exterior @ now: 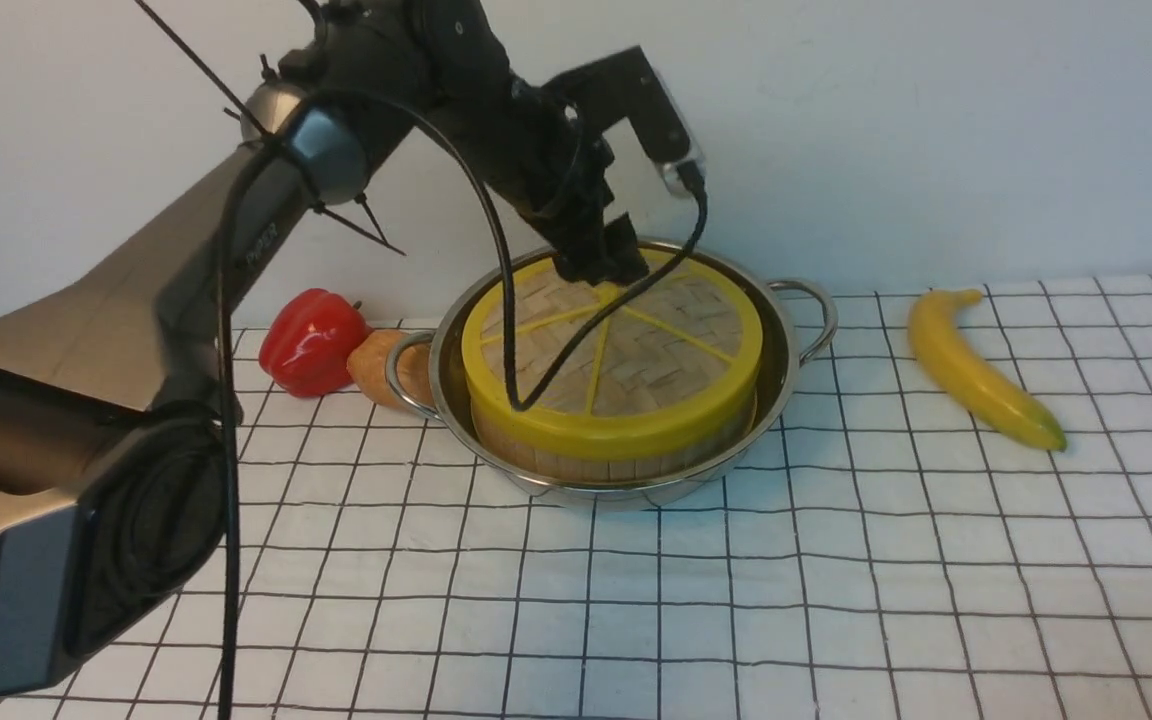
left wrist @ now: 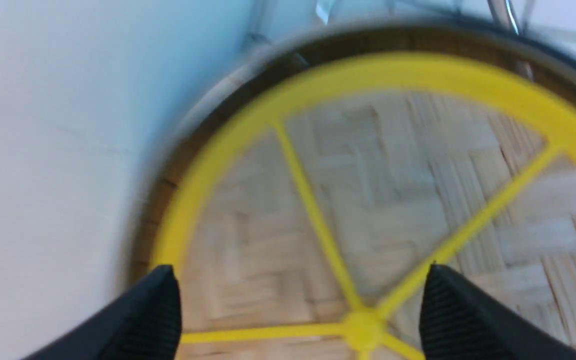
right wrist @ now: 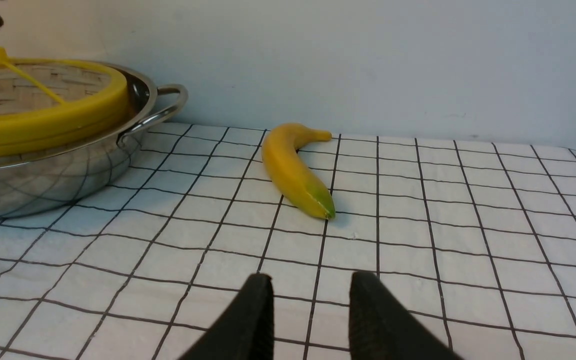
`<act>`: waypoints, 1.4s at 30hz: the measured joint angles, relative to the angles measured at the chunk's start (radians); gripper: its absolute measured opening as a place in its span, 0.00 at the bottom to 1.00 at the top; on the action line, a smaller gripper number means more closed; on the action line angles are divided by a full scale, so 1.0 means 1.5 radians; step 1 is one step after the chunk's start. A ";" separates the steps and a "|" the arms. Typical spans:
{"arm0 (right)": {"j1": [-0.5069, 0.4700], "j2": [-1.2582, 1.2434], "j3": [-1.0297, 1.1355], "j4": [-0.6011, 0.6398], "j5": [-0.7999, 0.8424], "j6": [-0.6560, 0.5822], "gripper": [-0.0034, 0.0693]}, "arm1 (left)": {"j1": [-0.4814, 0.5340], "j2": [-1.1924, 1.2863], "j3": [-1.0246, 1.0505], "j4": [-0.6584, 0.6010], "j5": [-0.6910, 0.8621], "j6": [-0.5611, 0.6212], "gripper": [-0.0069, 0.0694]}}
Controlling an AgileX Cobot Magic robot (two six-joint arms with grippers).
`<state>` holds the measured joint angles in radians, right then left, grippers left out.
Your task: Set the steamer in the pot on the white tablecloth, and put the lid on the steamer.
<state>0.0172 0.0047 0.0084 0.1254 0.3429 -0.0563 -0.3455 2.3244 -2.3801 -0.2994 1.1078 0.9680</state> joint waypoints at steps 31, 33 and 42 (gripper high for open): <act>0.000 0.000 0.000 0.000 0.000 0.000 0.38 | 0.065 -0.297 -0.044 0.133 0.068 -0.500 0.32; 0.000 0.000 0.000 0.000 0.000 0.000 0.38 | 0.072 -0.374 0.010 0.157 0.068 -0.505 0.32; 0.000 0.000 0.000 0.000 0.000 0.000 0.38 | 0.107 -0.720 0.501 0.181 -0.105 -0.510 0.33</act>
<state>0.0172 0.0047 0.0084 0.1254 0.3429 -0.0563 -0.1844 1.2439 -1.6279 -0.0283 0.9499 0.2030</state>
